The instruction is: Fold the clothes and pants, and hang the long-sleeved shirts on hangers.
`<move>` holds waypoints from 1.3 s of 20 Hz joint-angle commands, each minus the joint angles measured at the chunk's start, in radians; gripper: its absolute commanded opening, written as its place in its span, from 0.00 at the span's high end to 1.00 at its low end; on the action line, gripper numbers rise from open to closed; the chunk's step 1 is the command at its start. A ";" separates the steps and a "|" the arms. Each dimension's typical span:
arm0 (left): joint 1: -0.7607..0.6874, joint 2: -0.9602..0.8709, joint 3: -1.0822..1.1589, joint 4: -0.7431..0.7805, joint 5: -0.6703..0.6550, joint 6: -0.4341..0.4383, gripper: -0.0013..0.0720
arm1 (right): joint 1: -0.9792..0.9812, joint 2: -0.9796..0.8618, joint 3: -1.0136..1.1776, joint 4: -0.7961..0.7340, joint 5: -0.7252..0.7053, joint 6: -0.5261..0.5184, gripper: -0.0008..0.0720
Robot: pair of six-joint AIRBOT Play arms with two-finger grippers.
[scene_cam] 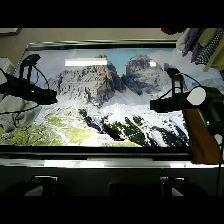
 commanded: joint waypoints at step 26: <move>0.000 -0.006 0.000 0.001 0.027 0.000 0.95 | 0.001 0.001 0.001 0.000 0.000 0.001 0.94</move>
